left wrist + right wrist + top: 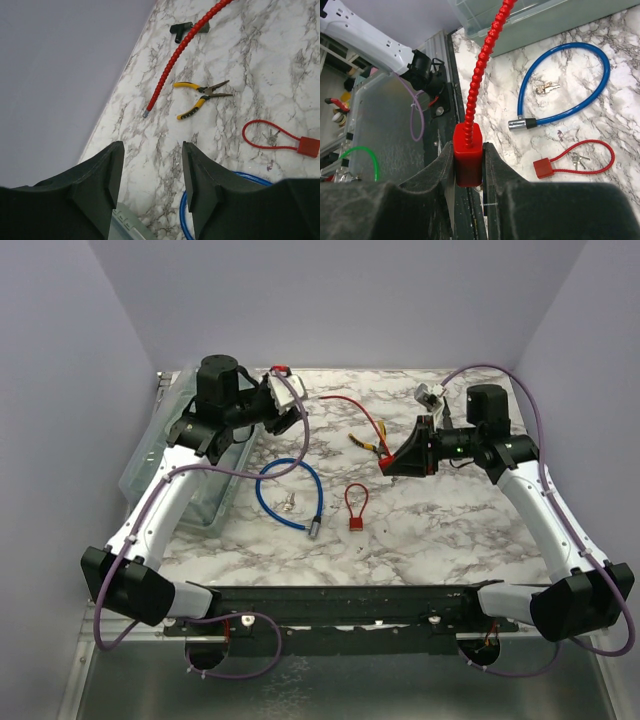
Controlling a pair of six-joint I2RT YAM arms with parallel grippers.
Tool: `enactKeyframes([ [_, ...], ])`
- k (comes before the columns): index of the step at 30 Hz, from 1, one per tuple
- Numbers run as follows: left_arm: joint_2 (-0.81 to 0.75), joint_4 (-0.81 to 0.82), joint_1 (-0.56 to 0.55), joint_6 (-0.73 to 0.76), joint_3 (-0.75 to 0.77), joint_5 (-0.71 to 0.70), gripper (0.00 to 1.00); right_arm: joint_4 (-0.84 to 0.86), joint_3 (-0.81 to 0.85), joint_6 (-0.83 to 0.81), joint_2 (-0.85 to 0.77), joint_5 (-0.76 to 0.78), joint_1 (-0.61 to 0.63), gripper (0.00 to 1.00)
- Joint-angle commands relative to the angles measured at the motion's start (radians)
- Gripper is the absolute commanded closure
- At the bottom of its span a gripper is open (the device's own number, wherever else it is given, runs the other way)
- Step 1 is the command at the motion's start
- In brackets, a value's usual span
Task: Lock with the key
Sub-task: Lock the lock.
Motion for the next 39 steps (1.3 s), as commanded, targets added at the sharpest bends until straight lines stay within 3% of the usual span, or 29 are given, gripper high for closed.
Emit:
enactKeyframes([
  [1, -0.007, 0.024, -0.055, 0.216, -0.039, -0.061, 0.46, -0.038, 0.024, -0.025, 0.005, -0.062, 0.007, 1.00],
  [22, 0.075, 0.093, -0.140, 0.266, -0.033, -0.135, 0.55, -0.058, 0.015, -0.023, -0.006, -0.052, 0.040, 1.00],
  [32, 0.098, 0.100, -0.147, 0.288, -0.032, -0.166, 0.72, -0.061, 0.024, -0.027, -0.007, -0.058, 0.042, 1.00],
  [35, 0.105, 0.100, -0.151, 0.273, -0.027, -0.155, 0.82, -0.063, 0.032, -0.025, -0.004, -0.064, 0.042, 1.00],
  [39, 0.107, 0.099, -0.160, 0.281, -0.025, -0.152, 0.84, -0.067, 0.037, -0.025, 0.002, -0.068, 0.042, 1.00],
])
